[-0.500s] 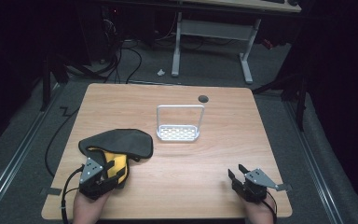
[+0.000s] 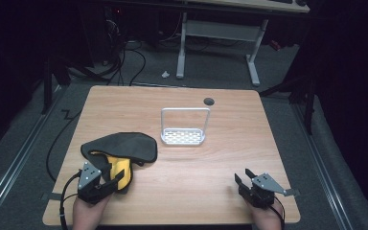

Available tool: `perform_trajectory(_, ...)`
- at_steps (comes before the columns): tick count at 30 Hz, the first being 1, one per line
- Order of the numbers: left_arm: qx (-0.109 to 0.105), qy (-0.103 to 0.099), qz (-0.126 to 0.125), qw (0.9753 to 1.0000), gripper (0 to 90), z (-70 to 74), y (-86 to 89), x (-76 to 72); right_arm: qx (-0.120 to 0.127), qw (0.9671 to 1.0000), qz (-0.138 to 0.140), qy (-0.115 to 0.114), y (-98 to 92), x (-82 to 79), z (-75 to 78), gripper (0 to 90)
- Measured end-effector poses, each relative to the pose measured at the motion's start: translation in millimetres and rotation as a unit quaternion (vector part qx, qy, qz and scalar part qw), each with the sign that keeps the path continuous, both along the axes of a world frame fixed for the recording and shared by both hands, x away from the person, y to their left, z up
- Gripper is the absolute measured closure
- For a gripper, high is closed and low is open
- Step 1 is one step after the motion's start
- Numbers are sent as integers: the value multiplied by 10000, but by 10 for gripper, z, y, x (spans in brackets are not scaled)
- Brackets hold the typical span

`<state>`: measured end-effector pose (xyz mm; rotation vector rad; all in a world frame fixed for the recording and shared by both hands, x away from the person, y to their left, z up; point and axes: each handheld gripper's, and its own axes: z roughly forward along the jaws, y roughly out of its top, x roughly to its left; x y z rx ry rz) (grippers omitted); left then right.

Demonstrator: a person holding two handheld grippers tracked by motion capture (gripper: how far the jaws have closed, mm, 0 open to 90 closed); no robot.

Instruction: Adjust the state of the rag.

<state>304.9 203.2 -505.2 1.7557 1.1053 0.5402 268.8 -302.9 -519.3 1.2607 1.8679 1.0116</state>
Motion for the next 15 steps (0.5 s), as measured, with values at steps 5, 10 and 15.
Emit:
perform_trajectory(5,50,197,269,9994,452,-9,115,31,12,10000,-8,-9,-2,7,1,525)
perform_trajectory(10,-28,308,664,9973,413,-7,301,40,-11,10000,23,-24,12,22,5,524)
perform_trajectory(15,-197,505,908,9944,340,-69,408,54,-1,10000,60,-24,34,54,7,522)
